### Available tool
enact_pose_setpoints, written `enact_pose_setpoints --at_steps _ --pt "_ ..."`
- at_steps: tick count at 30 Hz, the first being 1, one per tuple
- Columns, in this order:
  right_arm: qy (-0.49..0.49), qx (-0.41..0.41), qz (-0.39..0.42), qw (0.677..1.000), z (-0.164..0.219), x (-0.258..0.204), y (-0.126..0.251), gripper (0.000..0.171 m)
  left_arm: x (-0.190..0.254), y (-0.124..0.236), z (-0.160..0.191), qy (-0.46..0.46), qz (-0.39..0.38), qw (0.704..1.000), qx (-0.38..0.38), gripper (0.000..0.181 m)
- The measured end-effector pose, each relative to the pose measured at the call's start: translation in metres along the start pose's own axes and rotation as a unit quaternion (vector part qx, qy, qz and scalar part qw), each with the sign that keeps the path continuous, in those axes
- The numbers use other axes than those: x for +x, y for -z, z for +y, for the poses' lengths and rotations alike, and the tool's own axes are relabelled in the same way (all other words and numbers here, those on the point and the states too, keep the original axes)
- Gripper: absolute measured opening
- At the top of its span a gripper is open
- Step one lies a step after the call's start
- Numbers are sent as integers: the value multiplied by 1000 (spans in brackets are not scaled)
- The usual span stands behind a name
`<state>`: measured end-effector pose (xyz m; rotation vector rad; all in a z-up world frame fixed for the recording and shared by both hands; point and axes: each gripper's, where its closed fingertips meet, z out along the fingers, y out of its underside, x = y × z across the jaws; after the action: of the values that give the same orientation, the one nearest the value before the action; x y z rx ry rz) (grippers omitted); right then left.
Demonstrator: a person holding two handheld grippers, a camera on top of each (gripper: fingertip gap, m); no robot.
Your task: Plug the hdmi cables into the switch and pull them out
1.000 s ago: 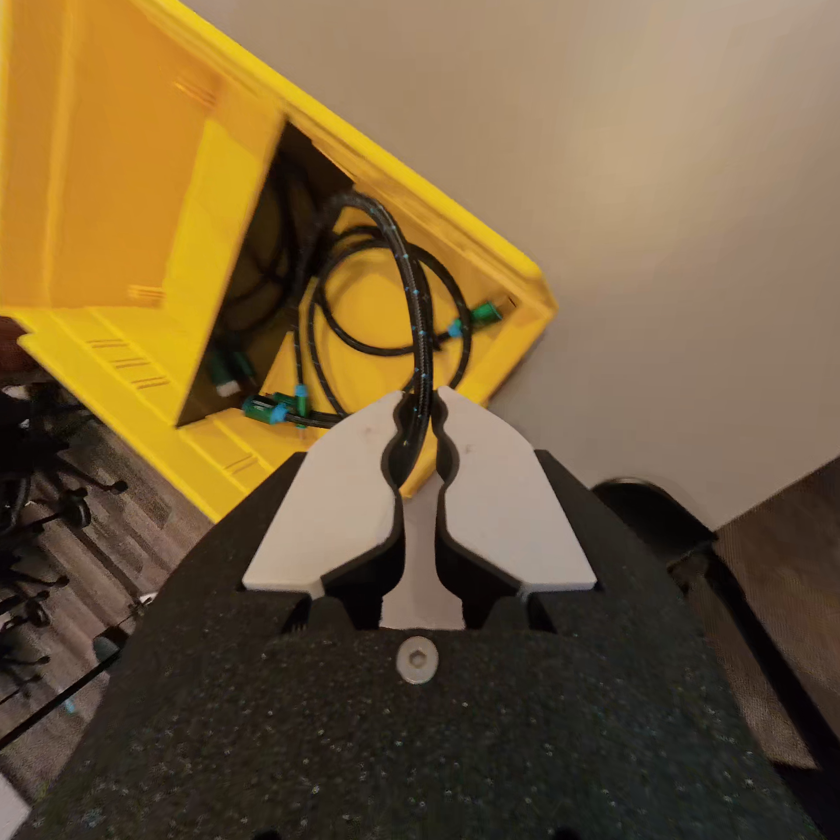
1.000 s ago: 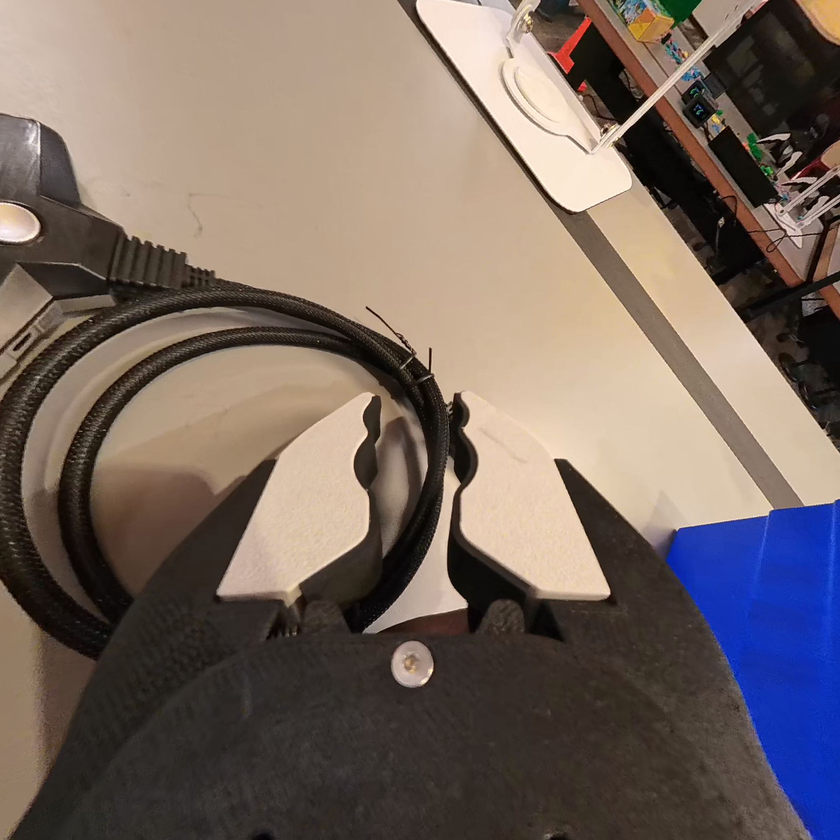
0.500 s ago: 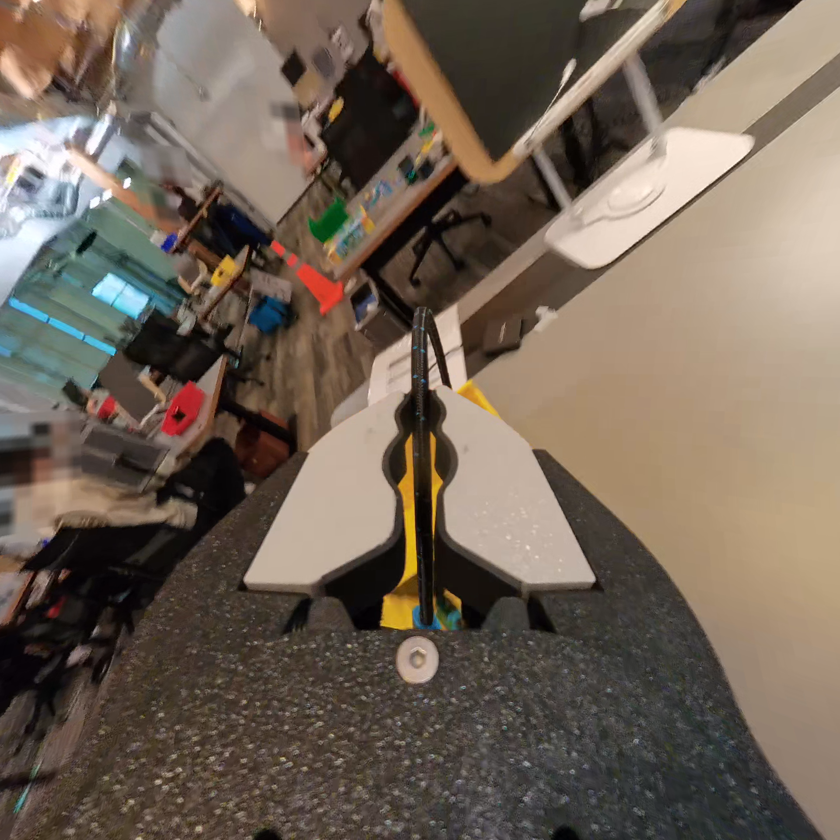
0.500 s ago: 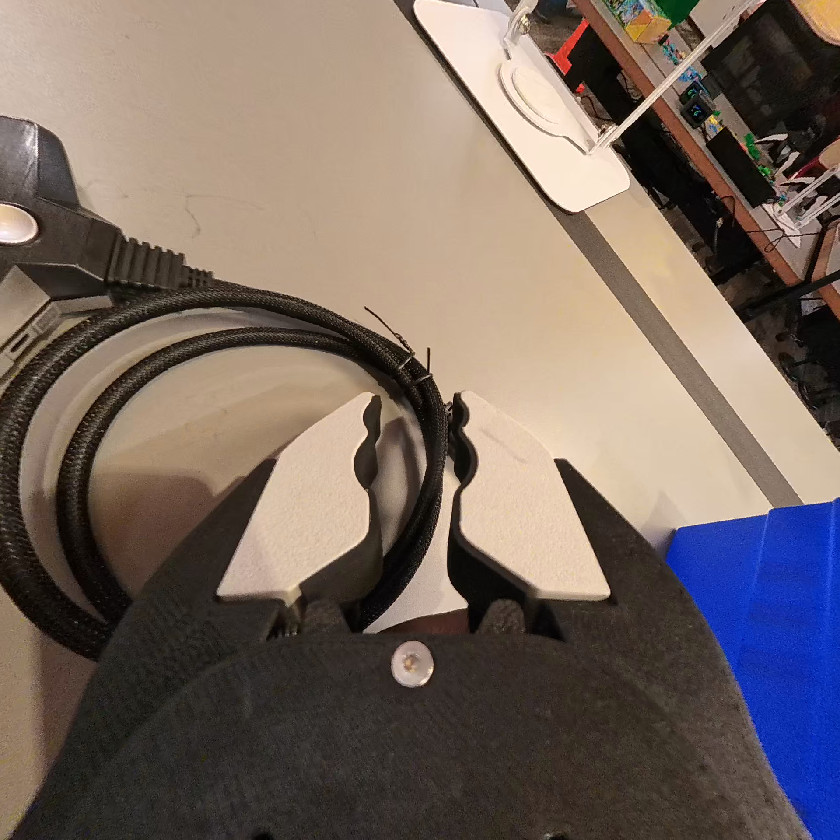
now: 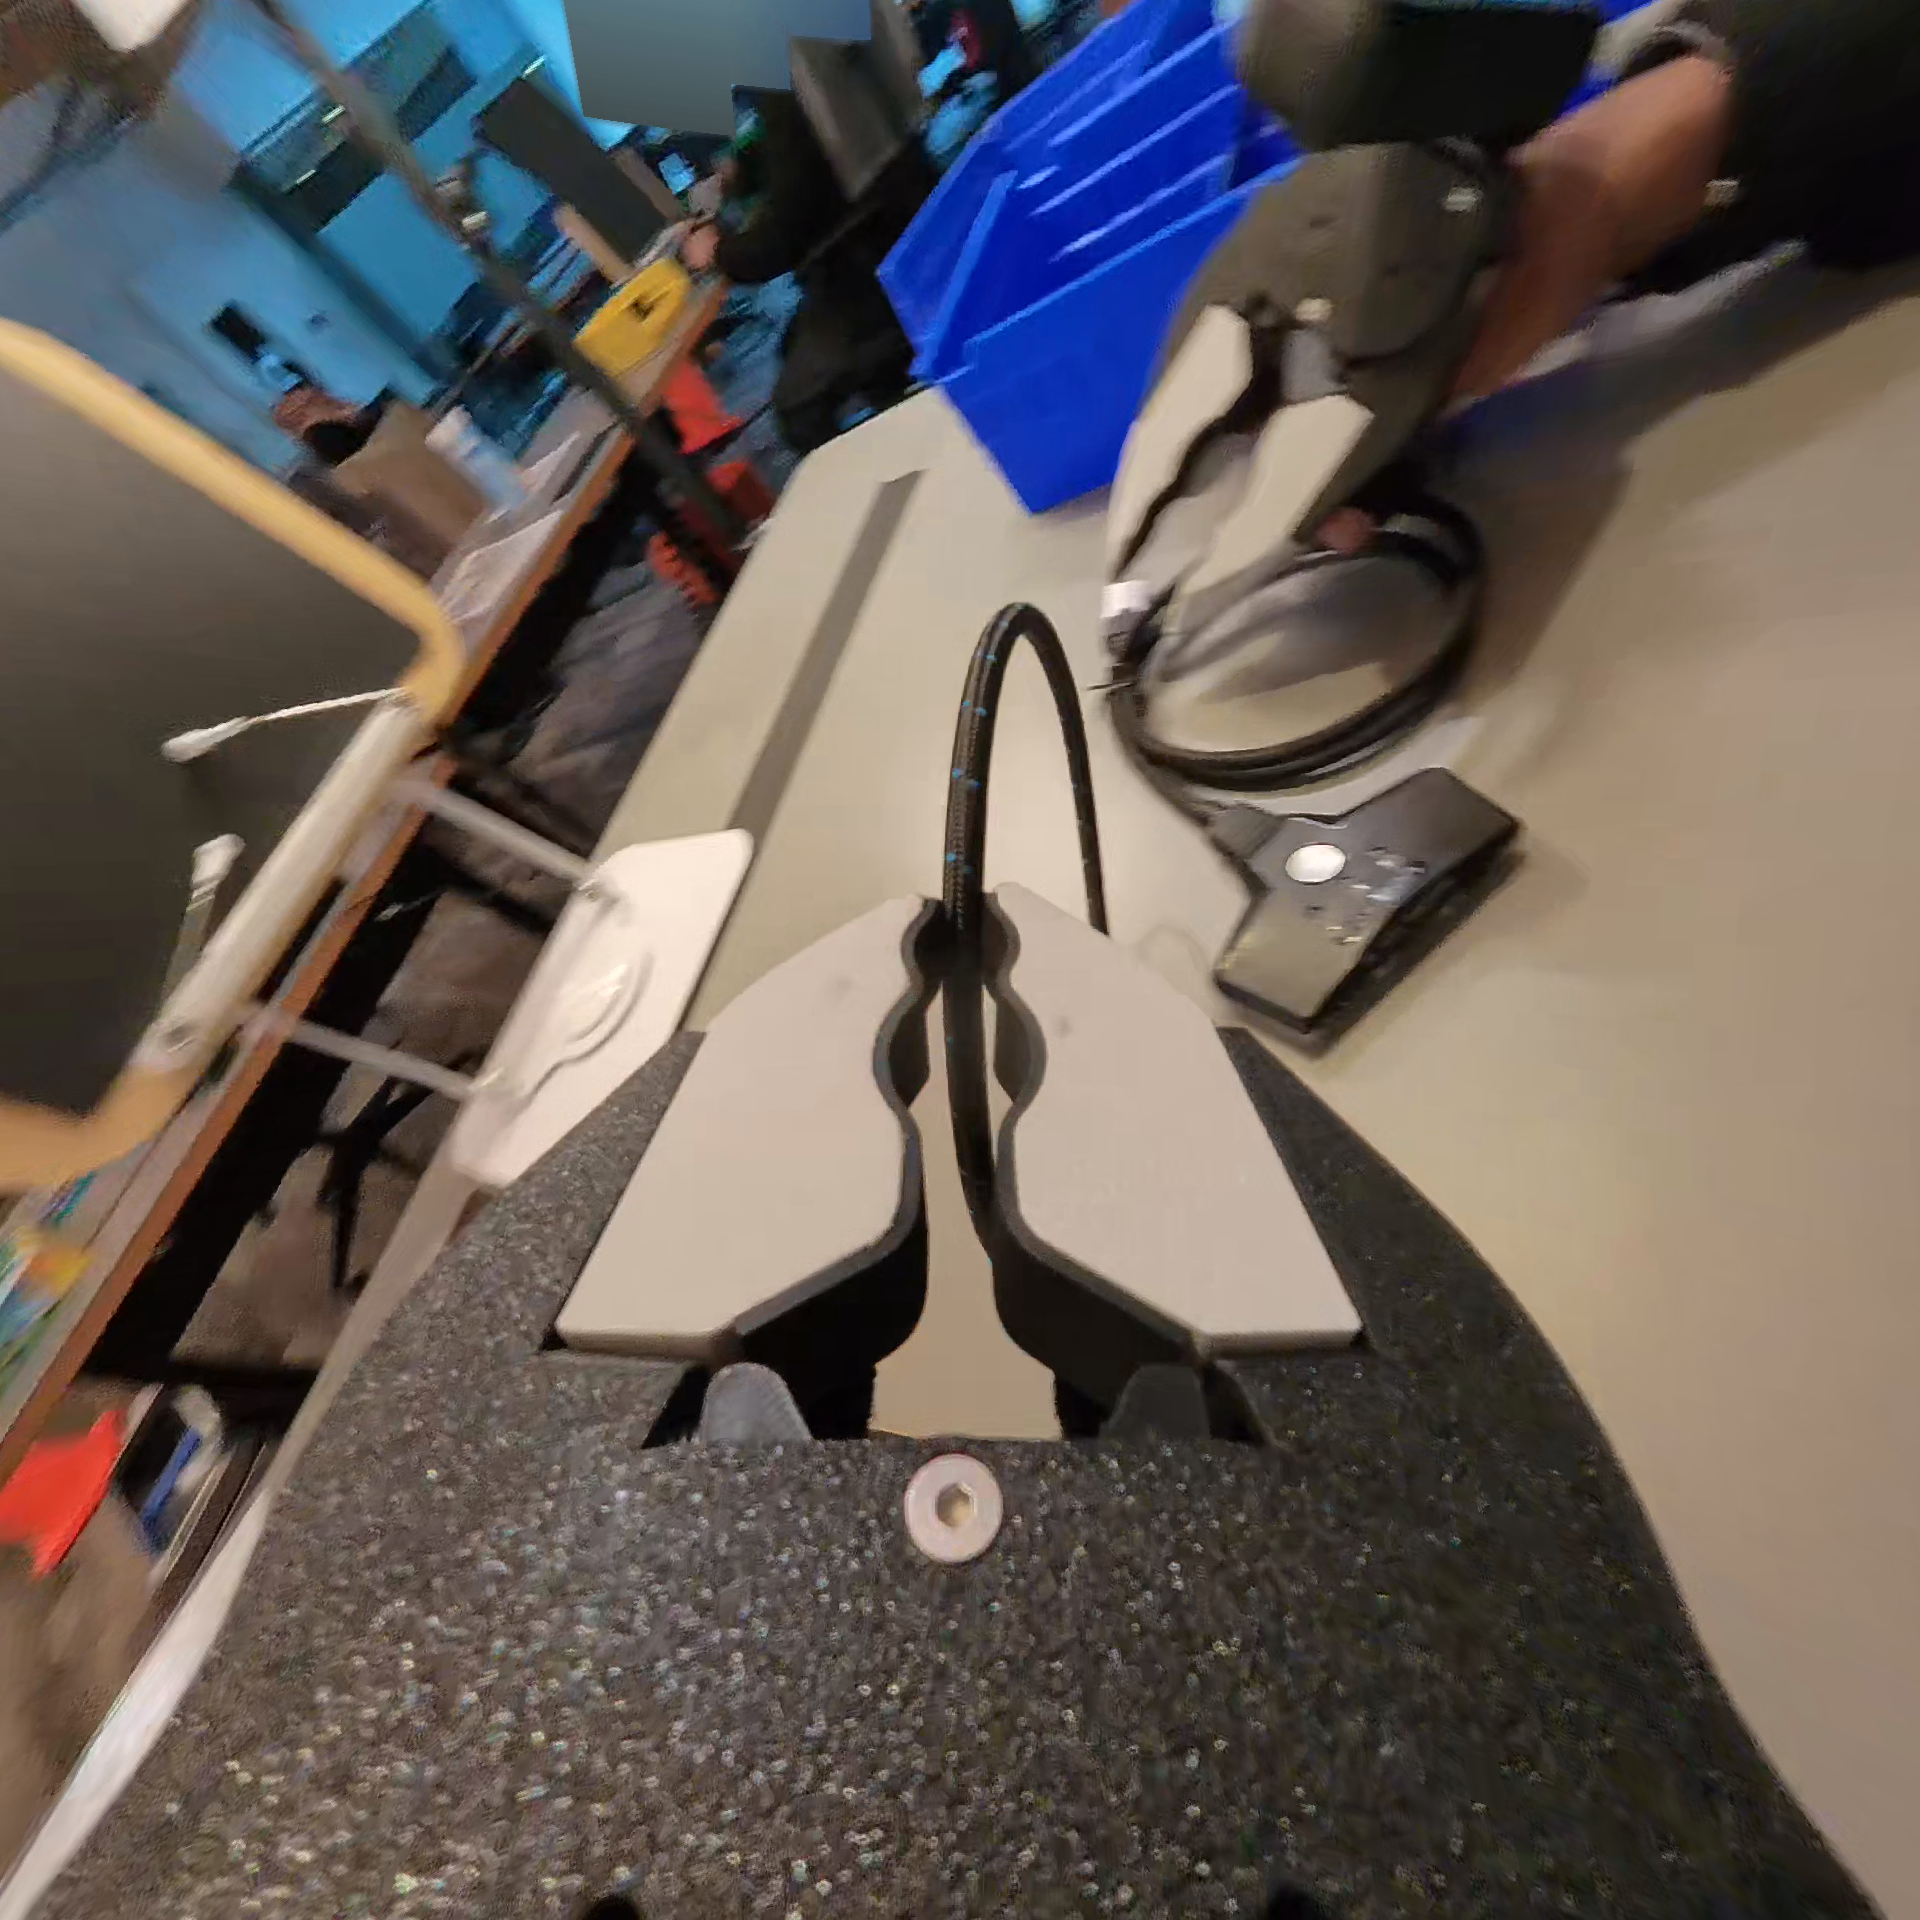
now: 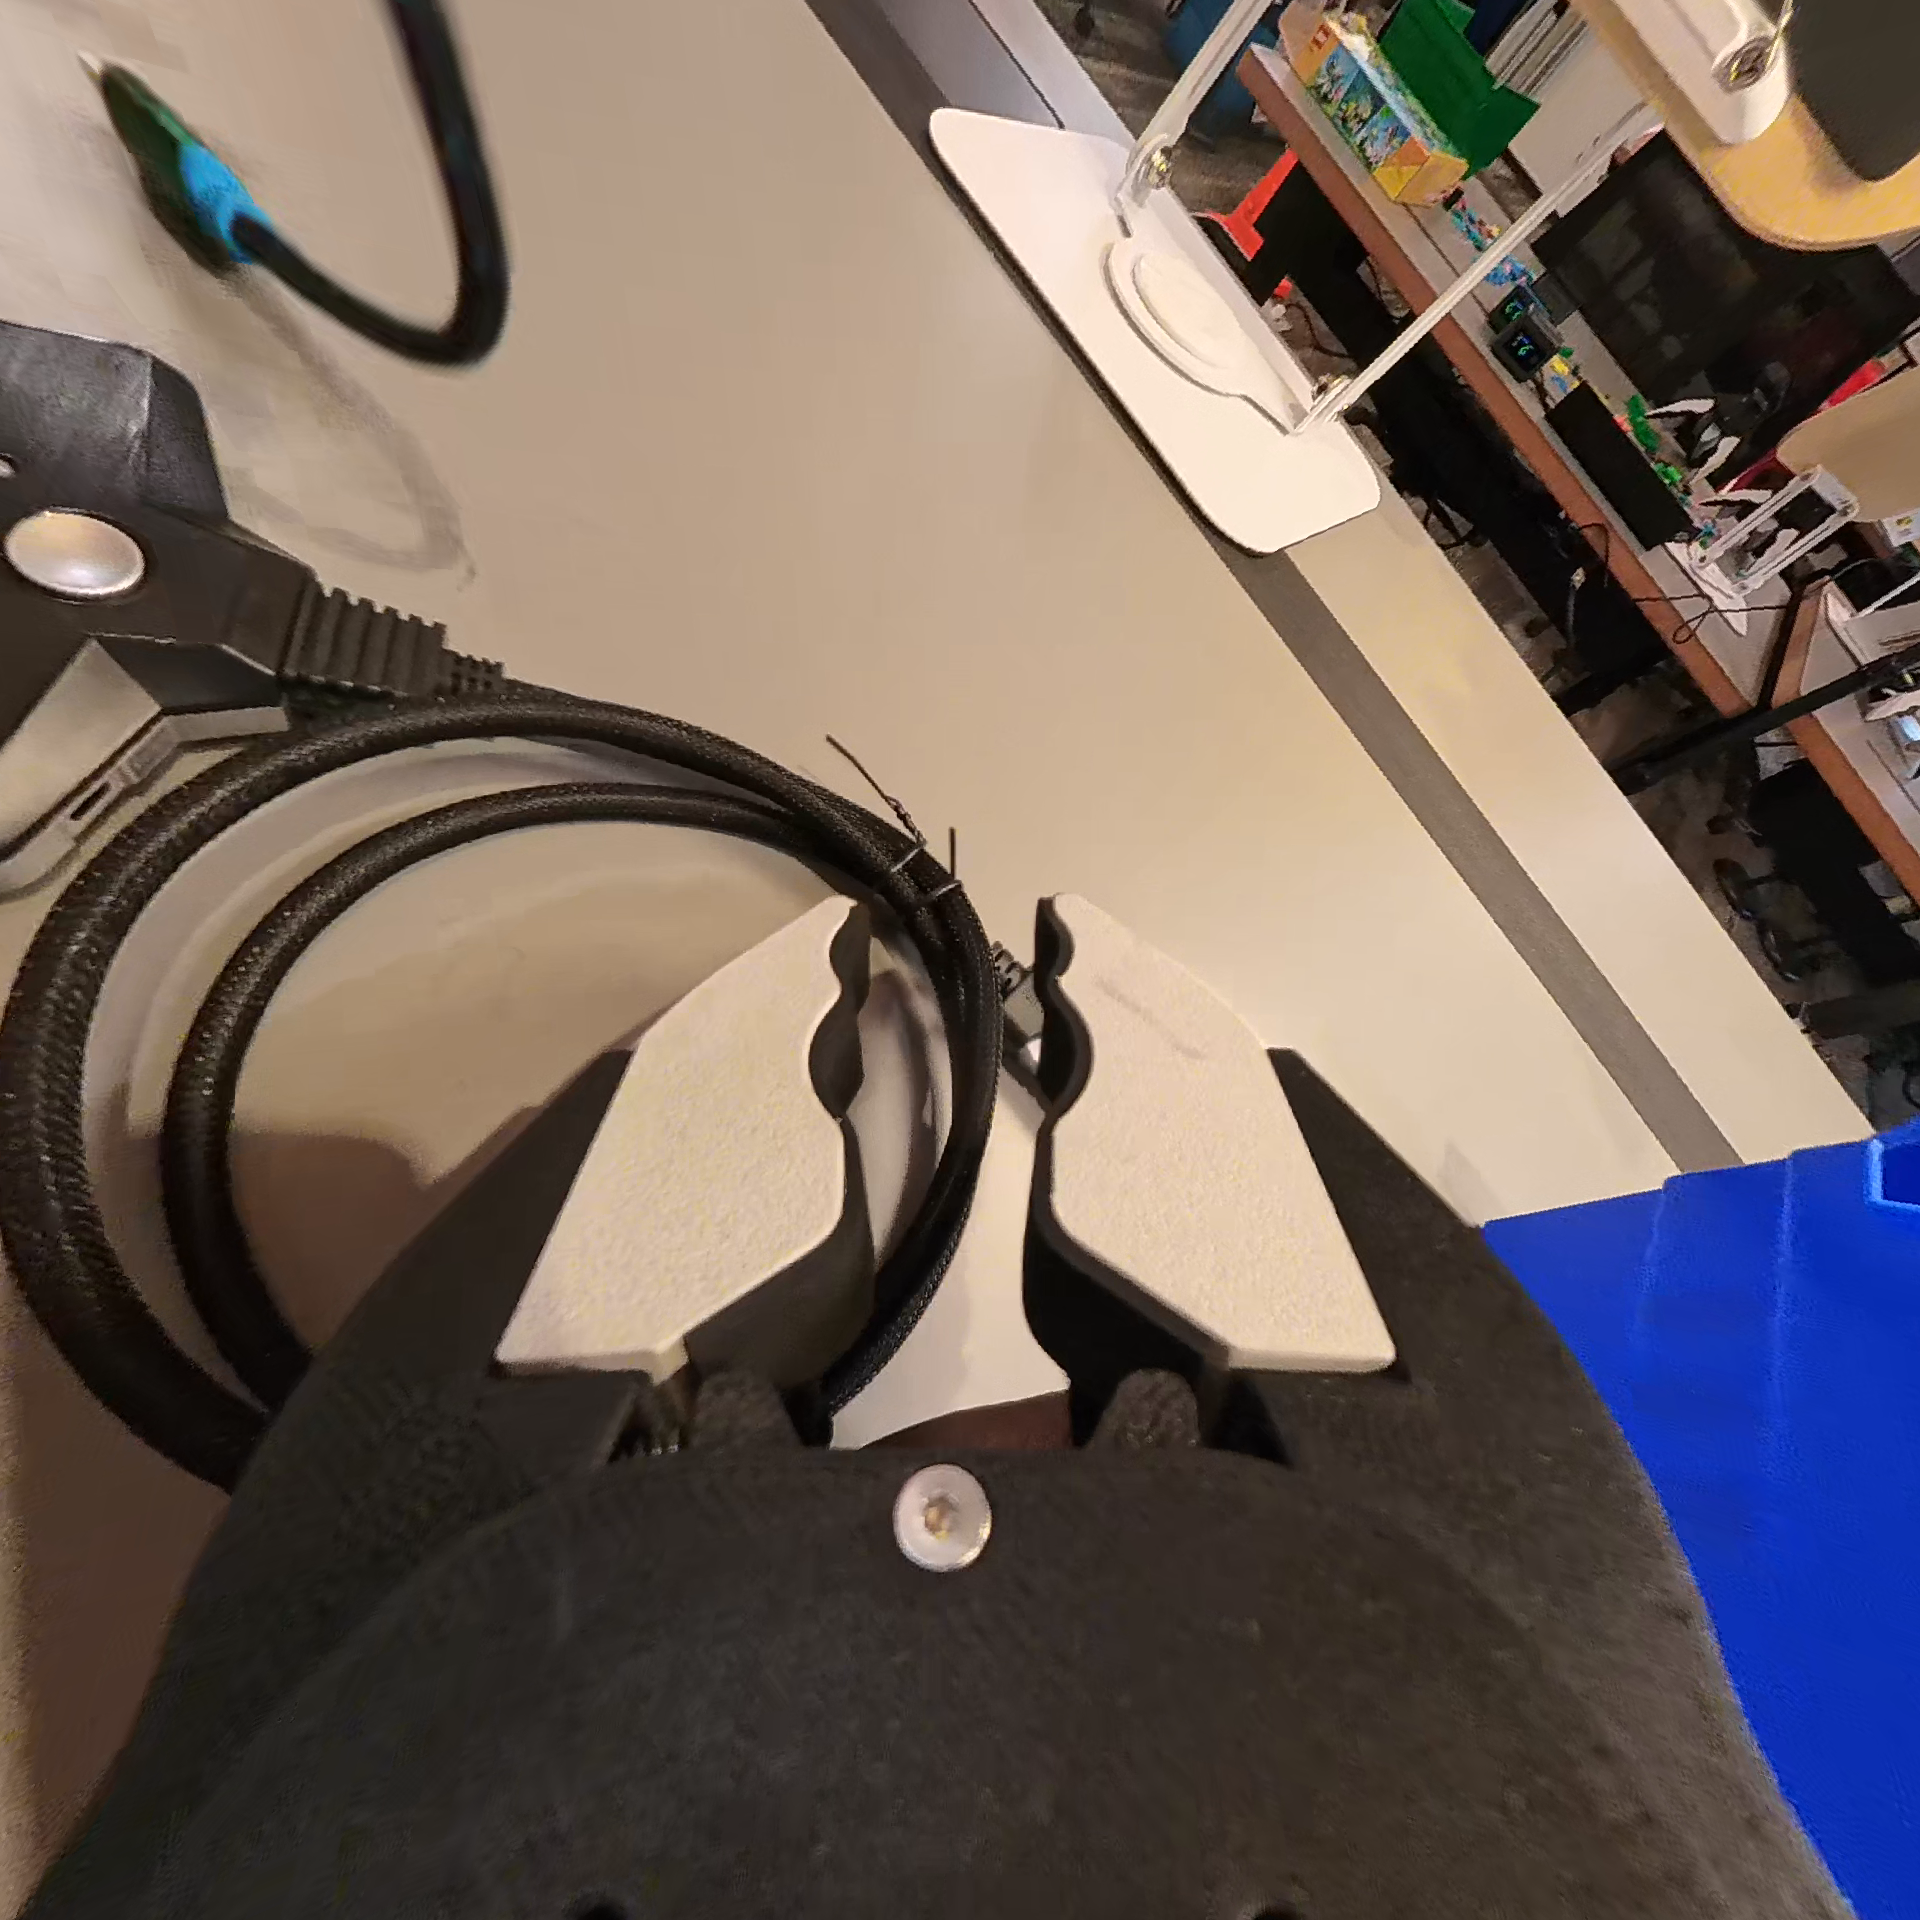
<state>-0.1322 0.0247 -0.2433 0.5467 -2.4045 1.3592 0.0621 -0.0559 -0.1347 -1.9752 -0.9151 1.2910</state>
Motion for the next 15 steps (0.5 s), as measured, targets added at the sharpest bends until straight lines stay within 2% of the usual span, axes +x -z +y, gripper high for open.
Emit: enact_pose_setpoints --at_steps 3,8,15 --pt "9 5 2 1000 -2 0 2 30 34 -12 6 -23 57 998 34 7" --pt "18 10 -1 1000 -4 -3 2 30 81 -4 26 -15 166 984 58 8" --pt "24 4 -5 1000 -5 -4 5 30 144 18 66 34 345 938 -17 10"
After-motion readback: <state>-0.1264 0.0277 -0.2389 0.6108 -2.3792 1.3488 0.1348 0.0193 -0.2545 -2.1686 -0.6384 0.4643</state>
